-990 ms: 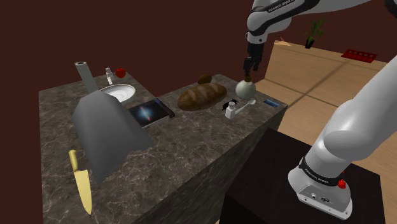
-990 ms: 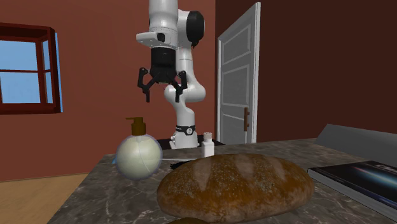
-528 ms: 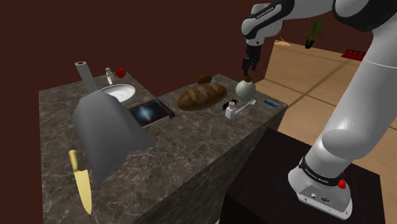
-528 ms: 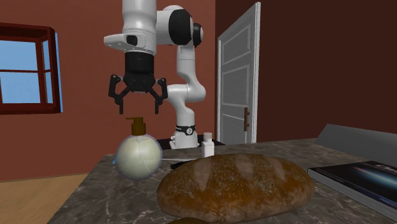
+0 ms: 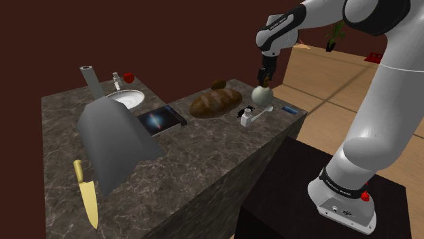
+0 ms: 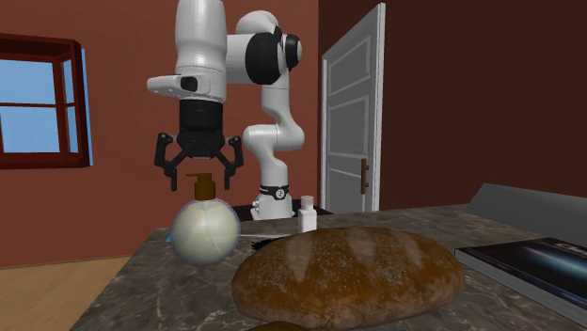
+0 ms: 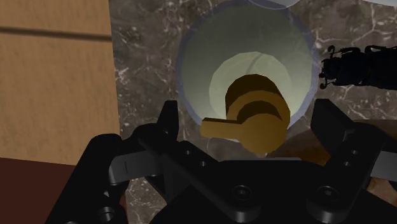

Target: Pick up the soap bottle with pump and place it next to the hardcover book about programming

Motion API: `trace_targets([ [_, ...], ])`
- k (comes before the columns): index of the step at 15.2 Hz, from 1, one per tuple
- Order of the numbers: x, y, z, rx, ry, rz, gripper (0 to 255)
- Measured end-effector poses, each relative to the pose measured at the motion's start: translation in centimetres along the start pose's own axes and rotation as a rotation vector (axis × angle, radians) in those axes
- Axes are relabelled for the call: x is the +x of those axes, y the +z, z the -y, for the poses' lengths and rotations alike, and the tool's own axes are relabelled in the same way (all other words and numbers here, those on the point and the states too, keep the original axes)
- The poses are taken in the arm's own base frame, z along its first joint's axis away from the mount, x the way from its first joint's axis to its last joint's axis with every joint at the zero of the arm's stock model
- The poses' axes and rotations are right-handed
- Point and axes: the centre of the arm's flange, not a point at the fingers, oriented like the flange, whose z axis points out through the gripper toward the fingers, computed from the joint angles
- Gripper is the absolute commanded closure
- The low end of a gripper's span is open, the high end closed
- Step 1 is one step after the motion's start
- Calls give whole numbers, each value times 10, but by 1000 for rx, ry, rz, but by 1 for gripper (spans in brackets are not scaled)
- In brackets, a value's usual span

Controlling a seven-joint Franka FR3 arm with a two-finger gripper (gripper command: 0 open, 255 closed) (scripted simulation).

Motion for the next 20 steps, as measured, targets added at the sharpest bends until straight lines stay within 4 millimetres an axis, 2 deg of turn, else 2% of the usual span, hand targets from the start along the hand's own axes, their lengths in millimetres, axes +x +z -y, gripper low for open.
trace_targets([
  [6,-1,4,0,0,0,0,0],
  [7,-1,4,0,0,0,0,255],
  [17,-1,4,0,-1,0,-2,255],
  [20,0,-7,0,0,0,0,255],
])
